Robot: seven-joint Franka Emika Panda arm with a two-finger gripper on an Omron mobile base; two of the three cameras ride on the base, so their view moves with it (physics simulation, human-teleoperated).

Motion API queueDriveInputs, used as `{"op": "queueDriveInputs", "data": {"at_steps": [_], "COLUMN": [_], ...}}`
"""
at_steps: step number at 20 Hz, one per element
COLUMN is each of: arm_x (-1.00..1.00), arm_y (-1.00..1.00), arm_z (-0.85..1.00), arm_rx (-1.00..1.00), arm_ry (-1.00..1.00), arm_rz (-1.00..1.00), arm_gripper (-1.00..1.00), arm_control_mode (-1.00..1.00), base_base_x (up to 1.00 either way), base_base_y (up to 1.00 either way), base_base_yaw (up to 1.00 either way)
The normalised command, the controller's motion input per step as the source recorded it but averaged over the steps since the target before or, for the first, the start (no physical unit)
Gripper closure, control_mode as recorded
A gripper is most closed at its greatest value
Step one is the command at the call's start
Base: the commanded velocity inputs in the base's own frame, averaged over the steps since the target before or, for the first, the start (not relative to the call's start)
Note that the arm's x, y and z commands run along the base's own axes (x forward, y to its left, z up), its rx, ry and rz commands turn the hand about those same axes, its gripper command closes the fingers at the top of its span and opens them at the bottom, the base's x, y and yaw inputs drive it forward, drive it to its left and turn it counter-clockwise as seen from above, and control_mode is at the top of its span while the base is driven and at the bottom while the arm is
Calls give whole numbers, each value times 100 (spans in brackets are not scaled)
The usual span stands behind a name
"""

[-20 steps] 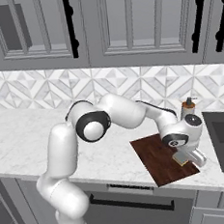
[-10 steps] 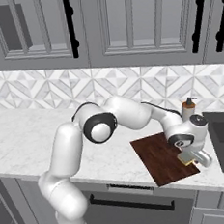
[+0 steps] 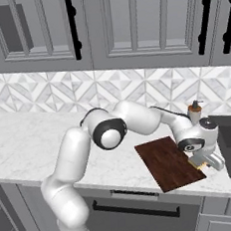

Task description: Pick up the sponge from the counter and clean the cutting board by briefly scrubbing or pressing down on the cutting board. Once finished, release the sponge.

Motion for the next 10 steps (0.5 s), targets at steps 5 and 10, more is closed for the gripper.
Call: {"op": "queueDriveInputs", "data": {"at_steps": [5,10], "arm_x": [-100,-100], "arm_y": [-22,44], "arm_z": [-40,19], "arm_rx": [-3,4], "arm_ry": [-10,2], "arm_rz": [50,52], "arm_gripper": [100,100], "arm_control_mode": [-100,-100], "base_base_x": [0,0], "base_base_y": [0,0], "base_base_yaw": [0,0]}}
